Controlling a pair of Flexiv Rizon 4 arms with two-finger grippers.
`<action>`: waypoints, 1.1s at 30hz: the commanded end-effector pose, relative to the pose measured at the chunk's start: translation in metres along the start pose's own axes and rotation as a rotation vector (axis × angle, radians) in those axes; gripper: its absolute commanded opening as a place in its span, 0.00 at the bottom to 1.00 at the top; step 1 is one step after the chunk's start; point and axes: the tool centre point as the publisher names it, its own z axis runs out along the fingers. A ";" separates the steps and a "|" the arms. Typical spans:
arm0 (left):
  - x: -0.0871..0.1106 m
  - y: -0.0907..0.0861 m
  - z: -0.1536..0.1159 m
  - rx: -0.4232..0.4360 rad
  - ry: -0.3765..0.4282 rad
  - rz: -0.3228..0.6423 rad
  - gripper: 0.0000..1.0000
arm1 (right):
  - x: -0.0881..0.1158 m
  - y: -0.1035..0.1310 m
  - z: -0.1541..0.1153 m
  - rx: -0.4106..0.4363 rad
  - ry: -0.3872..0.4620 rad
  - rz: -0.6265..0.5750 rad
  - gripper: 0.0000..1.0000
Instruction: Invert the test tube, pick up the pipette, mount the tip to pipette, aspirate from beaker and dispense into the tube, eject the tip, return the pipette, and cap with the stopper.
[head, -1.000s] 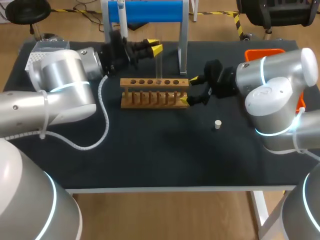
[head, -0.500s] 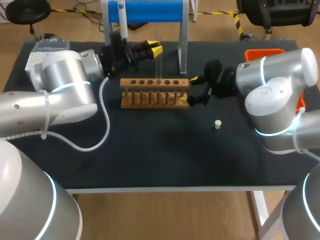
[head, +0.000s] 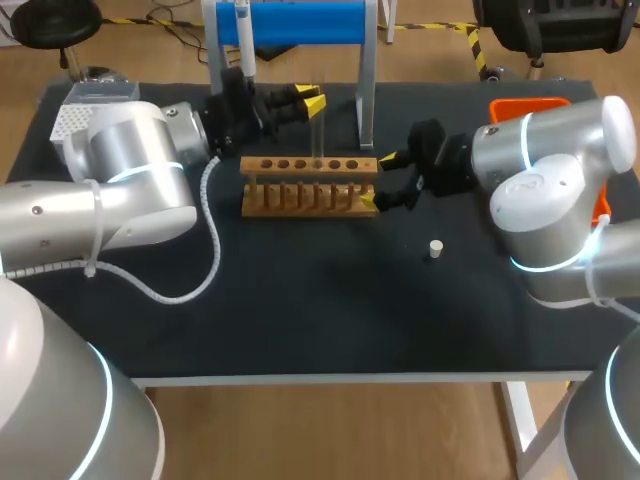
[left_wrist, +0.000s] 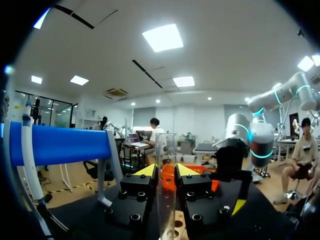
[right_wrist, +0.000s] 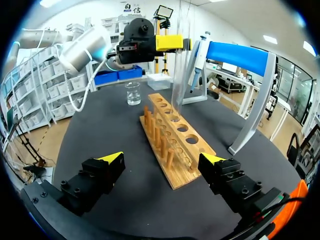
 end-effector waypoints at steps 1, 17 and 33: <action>-0.001 0.003 0.000 0.007 -0.011 -0.001 0.00 | 0.000 0.000 -0.001 0.002 0.003 0.000 1.00; -0.002 0.013 -0.006 -0.002 -0.034 -0.016 0.00 | 0.000 0.000 -0.001 0.002 0.003 0.000 1.00; -0.002 0.022 -0.002 -0.236 0.017 0.027 0.00 | 0.000 0.000 -0.001 0.002 0.003 0.000 1.00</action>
